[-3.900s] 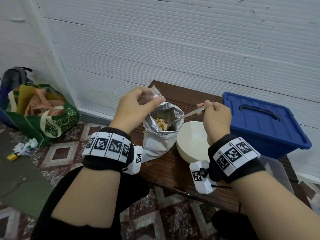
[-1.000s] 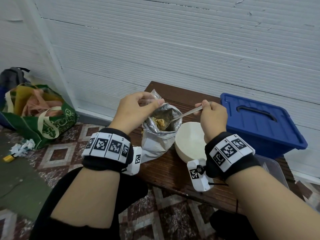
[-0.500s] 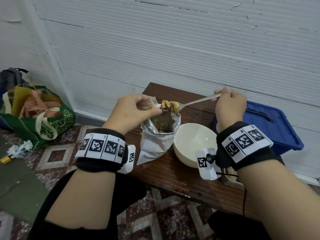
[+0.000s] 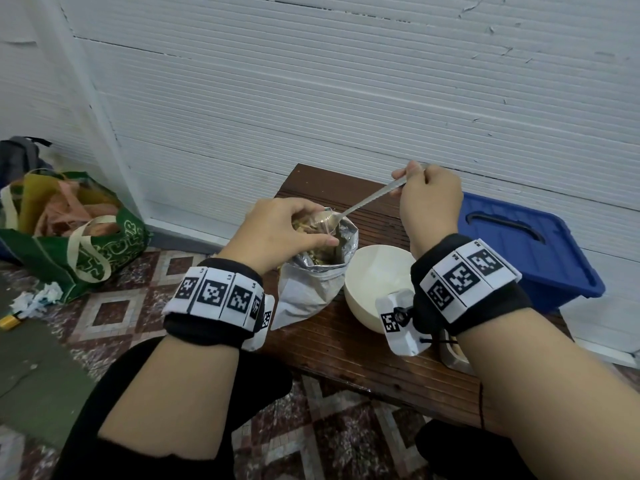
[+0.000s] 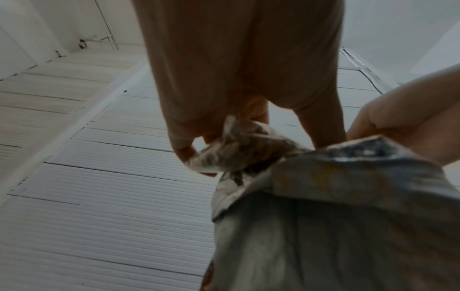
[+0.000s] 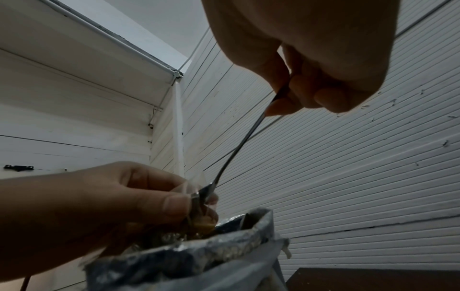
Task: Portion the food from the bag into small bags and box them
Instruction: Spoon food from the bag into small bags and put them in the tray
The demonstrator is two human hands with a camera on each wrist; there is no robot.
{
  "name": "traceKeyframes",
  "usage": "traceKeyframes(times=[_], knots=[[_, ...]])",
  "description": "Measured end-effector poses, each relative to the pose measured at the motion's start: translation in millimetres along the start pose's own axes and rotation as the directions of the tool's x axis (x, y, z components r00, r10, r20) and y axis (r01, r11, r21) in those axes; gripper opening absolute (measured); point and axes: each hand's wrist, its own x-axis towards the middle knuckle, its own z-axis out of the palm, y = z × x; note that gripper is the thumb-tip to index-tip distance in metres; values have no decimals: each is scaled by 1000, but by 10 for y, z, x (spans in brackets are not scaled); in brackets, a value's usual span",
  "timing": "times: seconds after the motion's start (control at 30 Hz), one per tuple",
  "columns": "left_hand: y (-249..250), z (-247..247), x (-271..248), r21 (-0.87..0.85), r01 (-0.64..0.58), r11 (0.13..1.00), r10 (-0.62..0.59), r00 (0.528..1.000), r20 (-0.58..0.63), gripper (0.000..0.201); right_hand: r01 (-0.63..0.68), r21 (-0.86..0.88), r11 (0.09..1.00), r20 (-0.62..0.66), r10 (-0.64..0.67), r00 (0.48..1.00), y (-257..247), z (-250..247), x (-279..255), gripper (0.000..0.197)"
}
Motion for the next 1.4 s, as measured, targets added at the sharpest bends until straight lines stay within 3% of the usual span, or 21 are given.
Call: traceKeyframes(times=[0.13, 0.23, 0.33, 0.43, 0.63, 0.73, 1.03, 1.17, 1.4], knots=[[-5, 27, 6, -38, -4, 999, 3, 999, -35, 47, 84, 51, 995, 35, -86, 996, -37, 25, -39, 32], [-11, 39, 5, -96, 2, 995, -10, 997, -81, 41, 216, 158, 964, 39, -224, 974, -67, 6, -103, 29], [-44, 41, 14, -168, 8, 986, -35, 986, -161, 45, 353, 227, 907, -9, -361, 933, -89, -51, -147, 26], [-83, 27, 26, -218, 28, 976, -69, 980, -186, 40, 395, 251, 884, -85, -386, 918, -82, -107, -137, 26], [-114, -14, 20, -296, 29, 955, -97, 971, -218, 29, 268, 216, 939, -218, -221, 950, 33, -170, -121, 27], [-103, -36, 13, -327, 4, 945, -90, 965, -248, 30, 186, 160, 969, -223, -148, 963, 121, -167, -148, 27], [48, 3, -24, -434, -101, 895, -18, 964, -264, 35, 150, -139, 979, 129, -132, 983, 413, 65, -462, 20], [135, 20, -60, -451, -133, 883, 10, 964, -265, 16, 115, -138, 984, 167, -92, 982, 461, 106, -511, 19], [351, 65, -140, -530, -236, 814, 104, 958, -266, 19, 3, -35, 999, 208, 5, 978, 416, -47, -534, 22]])
